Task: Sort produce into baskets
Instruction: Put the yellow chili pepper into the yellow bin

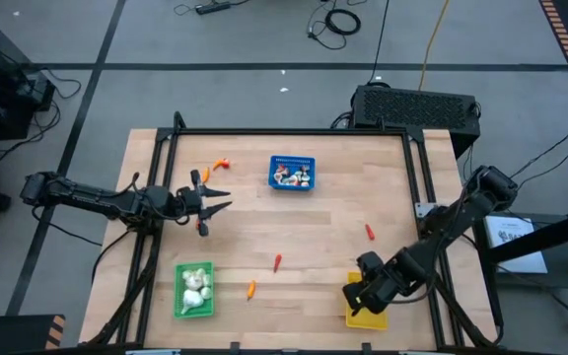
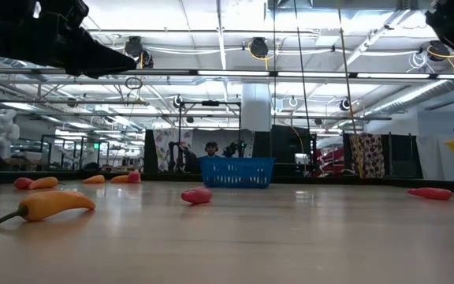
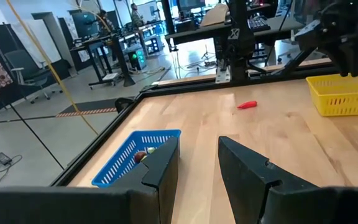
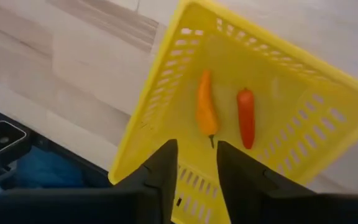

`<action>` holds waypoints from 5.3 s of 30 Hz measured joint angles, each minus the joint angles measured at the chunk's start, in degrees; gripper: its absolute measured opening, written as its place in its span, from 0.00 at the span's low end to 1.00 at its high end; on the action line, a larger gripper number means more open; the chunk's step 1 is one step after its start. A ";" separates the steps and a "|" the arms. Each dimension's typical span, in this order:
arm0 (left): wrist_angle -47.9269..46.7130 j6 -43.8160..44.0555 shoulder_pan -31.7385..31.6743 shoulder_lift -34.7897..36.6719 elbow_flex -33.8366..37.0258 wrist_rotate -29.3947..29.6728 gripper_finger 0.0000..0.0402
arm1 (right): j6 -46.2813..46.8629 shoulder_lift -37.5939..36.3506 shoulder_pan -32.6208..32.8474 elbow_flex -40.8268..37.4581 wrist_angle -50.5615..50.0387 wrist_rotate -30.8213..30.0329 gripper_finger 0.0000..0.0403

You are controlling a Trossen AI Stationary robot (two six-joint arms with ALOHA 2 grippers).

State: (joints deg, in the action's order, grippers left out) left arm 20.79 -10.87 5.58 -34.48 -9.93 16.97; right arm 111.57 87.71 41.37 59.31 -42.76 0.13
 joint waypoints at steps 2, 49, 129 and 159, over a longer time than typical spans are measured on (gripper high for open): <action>0.02 0.00 0.02 -0.01 0.00 0.00 0.31 | -0.04 0.08 -0.10 0.00 0.07 0.51 0.28; -4.17 1.21 0.02 0.00 0.00 6.37 0.31 | -121.70 22.32 -28.04 11.61 52.15 -2.30 0.39; -46.33 25.49 -42.18 -34.07 -16.45 -19.11 0.09 | -95.77 31.79 -24.58 38.40 -7.79 1.68 0.39; -7.83 20.52 8.44 -83.01 -67.10 -28.08 0.09 | -32.39 11.31 6.64 38.42 -46.50 -35.18 0.39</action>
State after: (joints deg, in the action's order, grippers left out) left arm 12.97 9.64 14.03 -117.49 -77.03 -11.11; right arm 79.19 99.02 48.02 97.73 -89.26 -35.05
